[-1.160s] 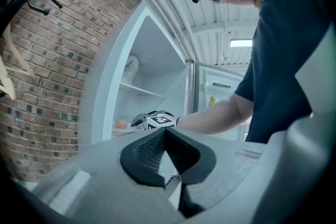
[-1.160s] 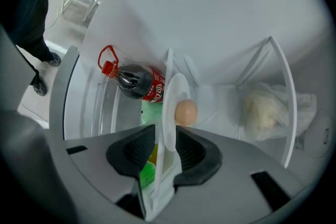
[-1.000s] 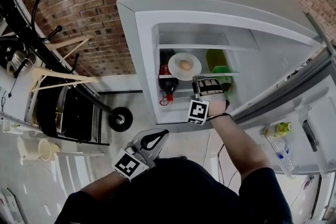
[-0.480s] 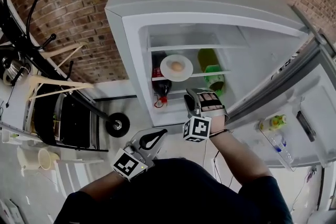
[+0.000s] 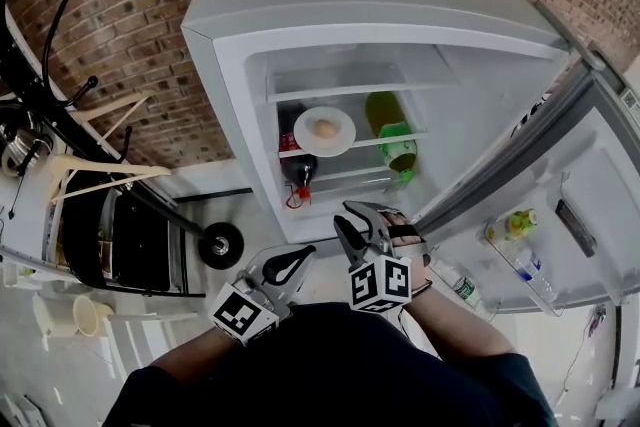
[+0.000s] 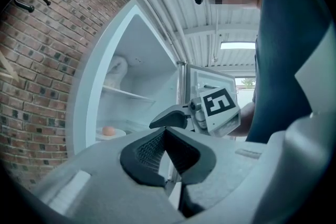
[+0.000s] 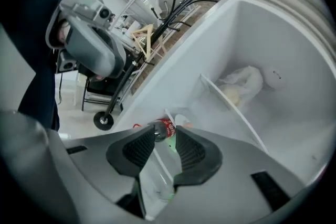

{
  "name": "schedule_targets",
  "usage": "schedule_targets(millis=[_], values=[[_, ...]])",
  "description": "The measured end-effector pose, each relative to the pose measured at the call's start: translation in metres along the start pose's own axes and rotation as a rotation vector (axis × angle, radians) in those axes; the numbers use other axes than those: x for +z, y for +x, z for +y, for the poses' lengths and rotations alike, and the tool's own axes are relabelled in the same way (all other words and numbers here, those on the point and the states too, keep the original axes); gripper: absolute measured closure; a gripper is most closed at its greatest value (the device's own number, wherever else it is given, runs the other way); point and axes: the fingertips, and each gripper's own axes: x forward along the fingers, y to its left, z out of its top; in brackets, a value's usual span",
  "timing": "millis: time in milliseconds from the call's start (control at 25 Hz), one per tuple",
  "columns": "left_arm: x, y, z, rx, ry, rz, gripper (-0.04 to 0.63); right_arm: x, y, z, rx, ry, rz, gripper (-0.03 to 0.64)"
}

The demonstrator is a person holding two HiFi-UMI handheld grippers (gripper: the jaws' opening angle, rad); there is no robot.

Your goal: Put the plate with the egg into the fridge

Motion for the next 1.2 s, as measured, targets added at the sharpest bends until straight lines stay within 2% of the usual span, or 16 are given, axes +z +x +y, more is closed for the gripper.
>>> schedule_targets(millis=[160,560,760,880,1200], values=[[-0.001,0.001,-0.003,-0.006,0.005,0.0,0.592,0.009,-0.016,0.008,0.034,0.133,-0.06,0.492],[-0.002,0.002,-0.011,-0.02,0.011,0.003,0.592,0.017,-0.038,0.028,0.119,0.439,-0.203,0.598],[-0.003,0.003,-0.016,-0.027,0.017,0.01,0.592,0.021,-0.045,0.037,0.19,0.566,-0.259,0.606],[-0.003,0.003,-0.017,-0.029,0.016,0.011,0.592,0.022,-0.047,0.04,0.213,0.61,-0.274,0.606],[-0.003,0.005,-0.019,-0.028,0.023,0.007,0.592,0.019,-0.048,0.042,0.216,0.618,-0.265,0.606]])
